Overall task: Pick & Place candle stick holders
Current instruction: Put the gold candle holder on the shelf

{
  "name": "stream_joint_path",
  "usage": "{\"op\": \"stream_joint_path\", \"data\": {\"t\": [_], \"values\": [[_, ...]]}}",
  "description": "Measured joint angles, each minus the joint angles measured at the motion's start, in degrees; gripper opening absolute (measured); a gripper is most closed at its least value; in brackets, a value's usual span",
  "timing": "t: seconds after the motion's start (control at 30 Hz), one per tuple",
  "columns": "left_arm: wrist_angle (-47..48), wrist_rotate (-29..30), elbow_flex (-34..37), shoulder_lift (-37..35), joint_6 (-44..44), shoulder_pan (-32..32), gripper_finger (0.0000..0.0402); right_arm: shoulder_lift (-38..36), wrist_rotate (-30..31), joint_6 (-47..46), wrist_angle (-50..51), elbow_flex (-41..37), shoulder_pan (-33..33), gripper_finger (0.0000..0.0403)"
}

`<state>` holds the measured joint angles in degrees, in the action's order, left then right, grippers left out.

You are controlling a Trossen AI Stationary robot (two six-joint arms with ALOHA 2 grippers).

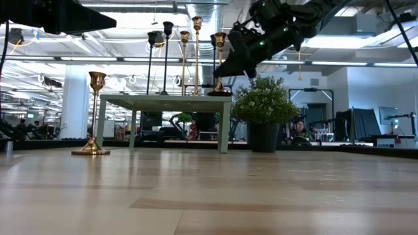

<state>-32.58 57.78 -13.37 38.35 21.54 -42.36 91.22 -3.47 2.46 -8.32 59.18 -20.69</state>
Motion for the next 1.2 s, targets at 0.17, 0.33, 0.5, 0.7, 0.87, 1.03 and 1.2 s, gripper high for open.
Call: {"op": "stream_joint_path", "data": {"t": [0.17, 0.33, 0.5, 0.7, 0.87, 1.03, 1.2], "values": [[-0.02, 0.0, 0.0, 0.0, 0.02, -0.01, 0.0008, 0.0, 0.03, -0.41, 0.14, 0.0, -0.58, 0.0001], [-0.02, 0.01, 0.0, 0.0, 0.02, 0.02, 0.0008, 0.0, -1.27, -1.19, 0.15, -0.02, -1.2, 0.0001], [-0.02, 0.0, 0.0, 0.0, 0.02, 0.01, 0.0008, 0.0, -1.26, -1.25, 0.12, -0.02, -1.2, 0.0001], [-0.02, 0.0, 0.0, 0.0, 0.02, 0.0, 0.0008, 0.0, -2.53, -1.46, -1.28, -0.09, 0.1, 0.0001], [-0.02, 0.02, 0.0, 0.0, 0.02, -0.01, 0.0008, 0.0, -2.65, -1.46, -3.06, -0.09, 2.05, 0.0001], [-0.29, 0.02, 0.0, 0.0, 0.02, -0.01, 0.0008, 0.0, -4.49, -0.99, -4.02, -0.07, 3.11, 0.0001], [-0.93, 0.02, 0.0, 0.0, 0.03, -0.01, 0.0008, 0.04, -8.8, -0.97, -4.33, 3.25, 3.81, 0.0001]]}}
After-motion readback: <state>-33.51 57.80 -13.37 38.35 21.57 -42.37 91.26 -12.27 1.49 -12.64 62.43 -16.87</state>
